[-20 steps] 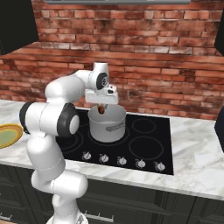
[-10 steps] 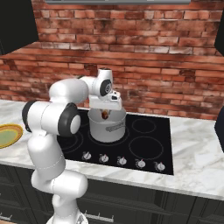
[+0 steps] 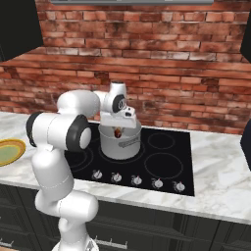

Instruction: Retrieve the frozen meat and place it in the pot on a burner. Then turn the burner on.

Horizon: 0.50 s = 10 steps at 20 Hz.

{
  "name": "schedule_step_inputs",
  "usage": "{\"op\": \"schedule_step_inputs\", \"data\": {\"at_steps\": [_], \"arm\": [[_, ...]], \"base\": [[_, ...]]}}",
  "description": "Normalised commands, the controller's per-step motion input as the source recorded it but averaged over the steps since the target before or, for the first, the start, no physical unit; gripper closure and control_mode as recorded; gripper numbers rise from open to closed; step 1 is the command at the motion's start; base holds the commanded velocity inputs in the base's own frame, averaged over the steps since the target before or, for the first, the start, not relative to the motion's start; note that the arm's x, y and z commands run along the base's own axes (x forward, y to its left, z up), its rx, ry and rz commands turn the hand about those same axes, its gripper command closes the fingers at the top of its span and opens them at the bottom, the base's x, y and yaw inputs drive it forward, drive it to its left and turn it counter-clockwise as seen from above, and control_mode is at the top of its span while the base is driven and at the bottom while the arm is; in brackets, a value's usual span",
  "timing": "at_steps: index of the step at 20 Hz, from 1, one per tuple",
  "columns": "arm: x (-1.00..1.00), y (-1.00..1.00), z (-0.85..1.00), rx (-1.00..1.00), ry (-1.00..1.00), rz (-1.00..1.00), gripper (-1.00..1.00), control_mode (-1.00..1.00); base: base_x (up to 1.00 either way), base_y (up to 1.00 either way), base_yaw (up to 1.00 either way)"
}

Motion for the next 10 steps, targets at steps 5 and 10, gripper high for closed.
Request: {"op": "schedule_step_inputs", "data": {"at_steps": [5, 10], "arm": [[0.00, 0.00, -0.17, 0.00, 0.00, 0.00, 1.00, -1.00], [0.00, 0.00, -0.16, 0.00, 0.00, 0.00, 1.00, -1.00]], "base": [[0.00, 0.00, 0.00], [0.00, 0.00, 0.00]]}}
